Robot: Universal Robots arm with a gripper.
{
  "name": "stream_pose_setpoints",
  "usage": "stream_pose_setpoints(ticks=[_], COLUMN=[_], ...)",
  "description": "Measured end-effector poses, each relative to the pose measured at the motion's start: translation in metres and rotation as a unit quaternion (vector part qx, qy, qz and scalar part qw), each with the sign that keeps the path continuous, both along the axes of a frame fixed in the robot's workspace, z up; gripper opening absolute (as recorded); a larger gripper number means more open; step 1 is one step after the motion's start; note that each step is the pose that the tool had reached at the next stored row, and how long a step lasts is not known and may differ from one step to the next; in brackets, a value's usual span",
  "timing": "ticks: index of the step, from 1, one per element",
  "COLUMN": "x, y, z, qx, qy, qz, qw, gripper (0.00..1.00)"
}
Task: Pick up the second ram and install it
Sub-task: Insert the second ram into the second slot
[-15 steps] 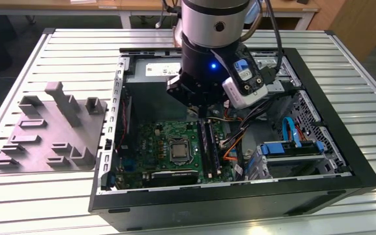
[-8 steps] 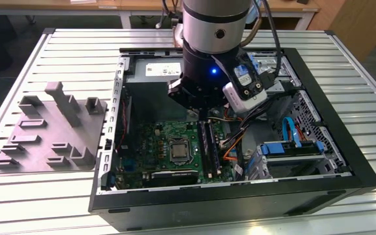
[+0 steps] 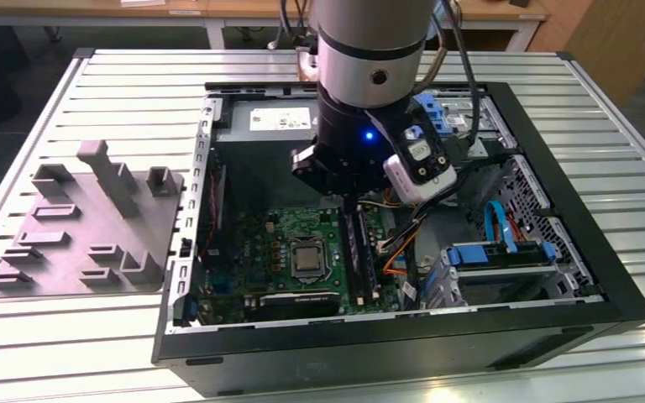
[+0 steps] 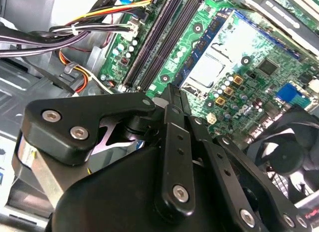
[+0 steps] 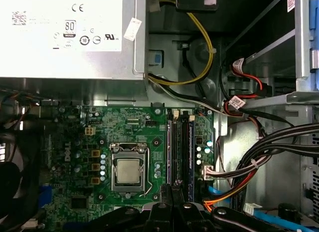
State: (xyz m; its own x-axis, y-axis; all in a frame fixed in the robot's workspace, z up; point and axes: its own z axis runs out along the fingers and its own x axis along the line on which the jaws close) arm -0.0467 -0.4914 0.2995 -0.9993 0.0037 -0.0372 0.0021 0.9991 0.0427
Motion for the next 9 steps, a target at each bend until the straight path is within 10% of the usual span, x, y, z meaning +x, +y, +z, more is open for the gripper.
stream_pose_setpoints(ticks=[9], x=[0.004], y=[0.0000], z=[-0.0164], qx=[0.0000], qy=[0.0000], qz=[0.000], qw=[1.0000], gripper=[0.11])
